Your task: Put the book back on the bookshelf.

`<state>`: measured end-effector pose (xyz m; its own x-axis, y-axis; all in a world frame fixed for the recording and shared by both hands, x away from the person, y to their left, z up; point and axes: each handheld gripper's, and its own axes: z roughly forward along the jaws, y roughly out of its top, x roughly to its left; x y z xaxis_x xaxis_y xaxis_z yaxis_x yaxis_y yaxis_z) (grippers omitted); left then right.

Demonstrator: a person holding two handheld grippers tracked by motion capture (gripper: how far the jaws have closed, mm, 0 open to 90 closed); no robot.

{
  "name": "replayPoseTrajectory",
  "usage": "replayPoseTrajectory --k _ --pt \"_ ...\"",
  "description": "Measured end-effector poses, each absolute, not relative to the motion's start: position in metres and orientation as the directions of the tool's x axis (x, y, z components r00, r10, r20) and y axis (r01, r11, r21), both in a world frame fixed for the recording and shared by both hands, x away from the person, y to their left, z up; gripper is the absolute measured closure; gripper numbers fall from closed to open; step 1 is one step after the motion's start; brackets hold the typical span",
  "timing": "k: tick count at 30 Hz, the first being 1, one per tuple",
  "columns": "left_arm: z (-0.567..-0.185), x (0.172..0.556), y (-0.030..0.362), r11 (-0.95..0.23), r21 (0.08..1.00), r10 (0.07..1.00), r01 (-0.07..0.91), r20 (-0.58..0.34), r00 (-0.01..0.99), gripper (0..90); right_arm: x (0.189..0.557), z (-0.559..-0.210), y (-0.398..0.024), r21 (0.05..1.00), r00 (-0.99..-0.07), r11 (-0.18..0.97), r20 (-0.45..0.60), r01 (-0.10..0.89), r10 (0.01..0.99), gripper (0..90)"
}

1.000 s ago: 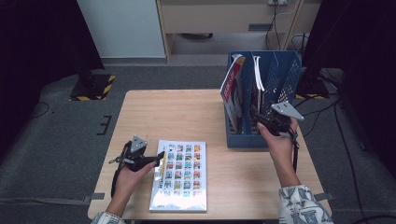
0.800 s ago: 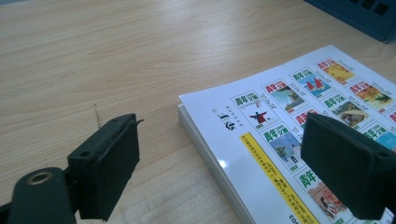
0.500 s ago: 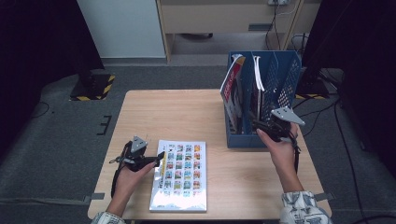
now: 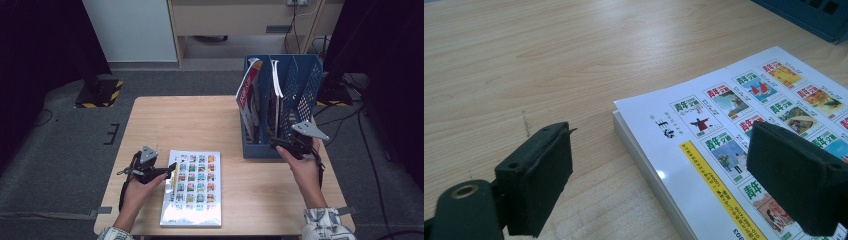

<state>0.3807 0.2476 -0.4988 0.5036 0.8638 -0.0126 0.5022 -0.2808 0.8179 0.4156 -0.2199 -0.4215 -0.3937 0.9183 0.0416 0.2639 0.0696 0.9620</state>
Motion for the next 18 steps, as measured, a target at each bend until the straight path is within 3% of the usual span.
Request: replayPoseTrajectory --k 18 --pt "-0.498 0.381 0.250 -0.280 0.818 0.863 0.503 -0.015 0.504 10.9 0.402 -0.421 -0.203 0.960 -0.457 0.107 0.023 0.258 0.889 12.4"
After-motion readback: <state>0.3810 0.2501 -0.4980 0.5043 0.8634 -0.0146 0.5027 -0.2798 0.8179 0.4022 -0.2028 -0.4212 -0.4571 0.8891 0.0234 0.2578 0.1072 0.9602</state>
